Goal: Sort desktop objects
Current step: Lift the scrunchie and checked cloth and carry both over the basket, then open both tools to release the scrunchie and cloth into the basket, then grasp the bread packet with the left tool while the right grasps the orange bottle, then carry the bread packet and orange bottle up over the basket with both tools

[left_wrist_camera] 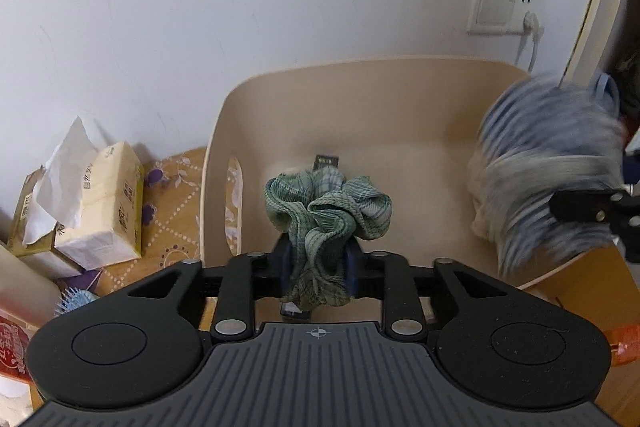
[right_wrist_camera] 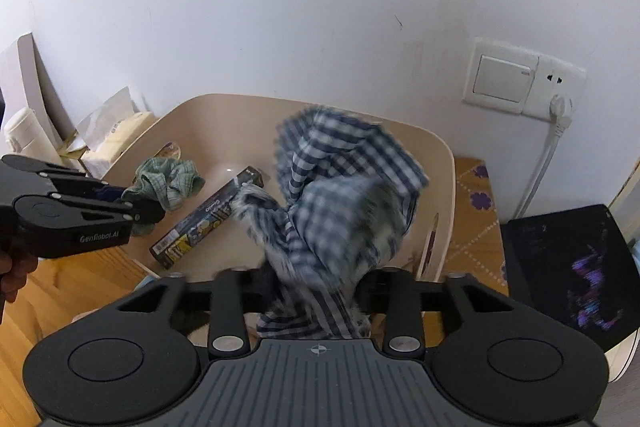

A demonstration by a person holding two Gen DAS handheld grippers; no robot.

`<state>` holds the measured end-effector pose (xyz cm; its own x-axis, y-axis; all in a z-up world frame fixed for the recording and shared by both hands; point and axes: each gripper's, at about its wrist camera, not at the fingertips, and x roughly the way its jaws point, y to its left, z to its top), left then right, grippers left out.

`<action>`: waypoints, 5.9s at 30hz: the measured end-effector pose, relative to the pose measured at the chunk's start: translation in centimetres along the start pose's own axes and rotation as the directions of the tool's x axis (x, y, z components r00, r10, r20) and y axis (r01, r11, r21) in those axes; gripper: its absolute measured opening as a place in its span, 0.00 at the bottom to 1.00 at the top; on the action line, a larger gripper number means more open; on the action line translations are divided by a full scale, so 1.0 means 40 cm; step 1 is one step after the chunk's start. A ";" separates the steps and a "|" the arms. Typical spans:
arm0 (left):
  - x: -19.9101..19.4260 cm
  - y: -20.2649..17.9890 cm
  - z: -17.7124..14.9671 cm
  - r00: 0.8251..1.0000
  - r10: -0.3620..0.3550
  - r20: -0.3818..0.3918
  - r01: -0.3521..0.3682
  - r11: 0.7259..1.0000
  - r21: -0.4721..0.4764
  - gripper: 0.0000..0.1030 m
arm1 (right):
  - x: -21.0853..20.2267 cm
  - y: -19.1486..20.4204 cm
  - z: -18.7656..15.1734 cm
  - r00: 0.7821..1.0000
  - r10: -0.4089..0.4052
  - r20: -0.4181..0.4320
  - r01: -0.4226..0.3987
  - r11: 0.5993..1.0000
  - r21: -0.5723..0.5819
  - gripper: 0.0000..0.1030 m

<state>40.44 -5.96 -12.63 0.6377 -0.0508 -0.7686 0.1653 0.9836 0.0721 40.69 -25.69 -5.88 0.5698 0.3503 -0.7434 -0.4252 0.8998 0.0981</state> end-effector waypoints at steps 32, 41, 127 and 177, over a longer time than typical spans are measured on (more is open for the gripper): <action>-0.226 0.047 -0.139 0.999 0.038 0.006 -0.038 0.997 0.062 0.77 | -0.182 0.015 -0.138 0.997 -0.072 0.003 0.072 0.997 -0.032 1.00; -0.236 0.045 -0.237 0.998 0.020 -0.067 -0.010 0.989 0.149 0.77 | -0.208 0.012 -0.215 0.995 -0.091 -0.048 0.088 0.993 -0.074 1.00; -0.263 0.012 -0.434 0.925 -0.236 -0.298 0.344 0.855 0.389 0.20 | -0.277 0.088 -0.461 0.993 0.034 -0.111 -0.052 0.984 -0.169 0.34; -0.221 0.035 -0.009 0.959 -0.279 0.045 0.256 0.924 0.285 0.20 | -0.243 0.081 -0.033 0.989 -0.059 0.139 0.100 0.946 -0.309 0.35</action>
<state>34.77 -4.06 -5.94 0.5990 -0.3313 -0.7290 0.5305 0.8461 0.0514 32.84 -26.53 0.77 0.6861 0.3293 -0.6487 -0.5626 0.8055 -0.1861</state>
